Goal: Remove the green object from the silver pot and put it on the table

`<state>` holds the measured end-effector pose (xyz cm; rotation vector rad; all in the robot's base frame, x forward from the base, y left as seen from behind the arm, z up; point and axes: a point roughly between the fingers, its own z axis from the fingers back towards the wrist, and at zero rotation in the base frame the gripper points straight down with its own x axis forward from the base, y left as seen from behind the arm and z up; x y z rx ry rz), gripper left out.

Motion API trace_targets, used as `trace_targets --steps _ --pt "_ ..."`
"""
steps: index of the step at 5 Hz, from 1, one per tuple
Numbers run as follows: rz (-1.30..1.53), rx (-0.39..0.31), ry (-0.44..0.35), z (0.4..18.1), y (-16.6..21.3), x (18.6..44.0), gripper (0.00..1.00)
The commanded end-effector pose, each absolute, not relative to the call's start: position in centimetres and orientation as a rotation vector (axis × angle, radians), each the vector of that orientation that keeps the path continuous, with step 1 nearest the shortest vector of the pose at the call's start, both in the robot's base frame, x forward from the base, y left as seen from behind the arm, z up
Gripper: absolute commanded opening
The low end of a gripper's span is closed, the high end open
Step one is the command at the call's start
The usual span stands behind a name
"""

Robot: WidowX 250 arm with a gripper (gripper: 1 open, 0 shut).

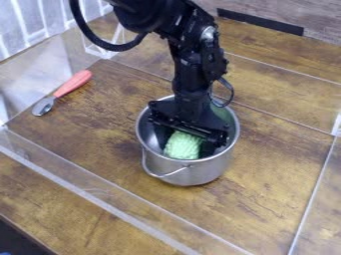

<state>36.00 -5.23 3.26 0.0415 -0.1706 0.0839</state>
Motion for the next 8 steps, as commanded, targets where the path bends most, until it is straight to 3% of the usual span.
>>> trace_targets --steps 1,5,6,8 --pt "0.112 0.029 -0.229 5.4 -4.4 37.2 1.0" --pt "0.107 0.034 -0.216 5.0 -4.3 37.6 1.0" --pt "0.101 0.025 -0.228 6.4 -4.4 37.9 0.0" --pt "0.091 0.009 -0.274 10.8 -4.7 38.9 0.0"
